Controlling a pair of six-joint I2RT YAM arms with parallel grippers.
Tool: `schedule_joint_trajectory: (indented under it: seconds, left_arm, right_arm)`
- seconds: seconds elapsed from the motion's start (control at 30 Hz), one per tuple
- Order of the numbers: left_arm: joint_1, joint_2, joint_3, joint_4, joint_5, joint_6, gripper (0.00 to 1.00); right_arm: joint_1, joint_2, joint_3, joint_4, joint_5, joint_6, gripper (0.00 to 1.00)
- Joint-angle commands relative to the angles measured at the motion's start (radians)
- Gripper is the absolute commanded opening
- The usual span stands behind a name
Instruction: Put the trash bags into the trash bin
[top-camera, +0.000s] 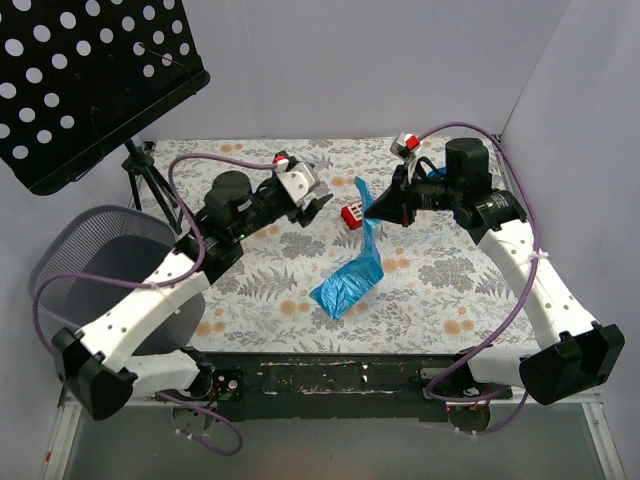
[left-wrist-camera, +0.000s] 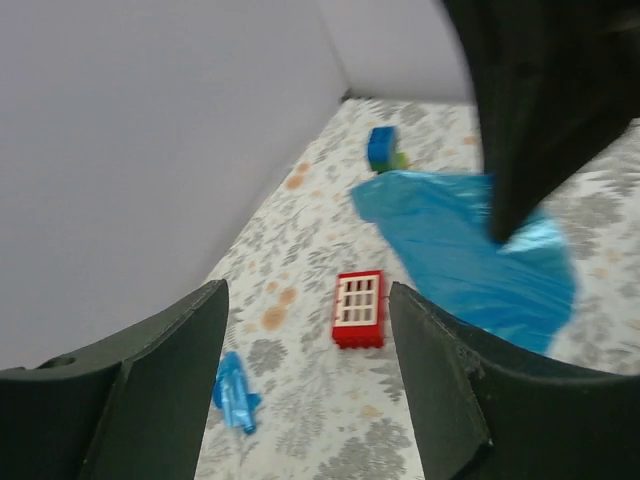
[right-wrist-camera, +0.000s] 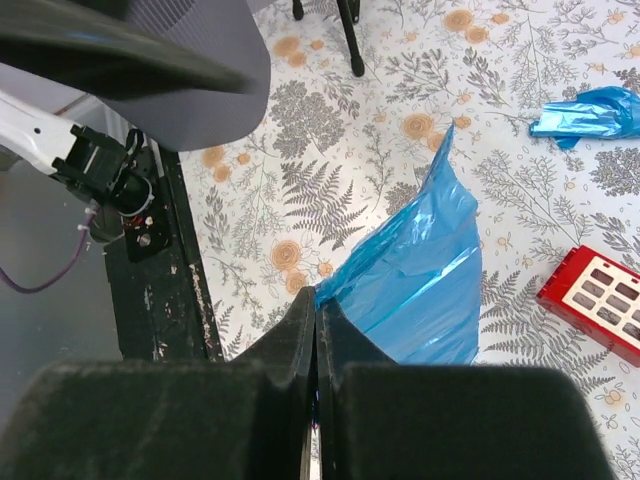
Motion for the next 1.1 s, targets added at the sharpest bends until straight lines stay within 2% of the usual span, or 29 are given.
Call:
schedule_joint_trajectory:
  seconds: [0.0,0.03,0.13,0.2,0.37,0.8,1.07]
  left_arm:
    - [-0.008,-0.071,0.047,-0.270,0.230,-0.305,0.56]
    - [-0.008,-0.063,0.048,-0.270,0.222,-0.372,0.52]
    - [0.025,-0.014,0.061,-0.240,0.300,-0.408,0.42]
    - [0.042,0.026,0.079,-0.194,0.354,-0.437,0.42]
    - [0.051,0.098,0.099,-0.089,0.402,-0.550,0.58]
    - [0.064,0.205,0.180,-0.022,0.544,-0.695,0.56]
    - [0.064,0.282,0.225,0.012,0.557,-0.770,0.63]
  right_arm:
    - [-0.032,-0.017,-0.016,0.069,-0.096,0.043,0.01]
    - [-0.032,-0.014,-0.015,0.066,-0.099,0.037,0.01]
    - [-0.032,-0.003,-0.007,0.046,-0.104,0.012,0.01]
    - [-0.032,0.000,-0.004,0.038,-0.096,-0.007,0.01]
    - [-0.032,0.003,0.014,0.007,-0.090,-0.063,0.01]
    - [-0.020,-0.026,-0.004,-0.029,0.038,-0.146,0.01]
    - [-0.001,-0.035,-0.001,-0.040,0.050,-0.189,0.01]
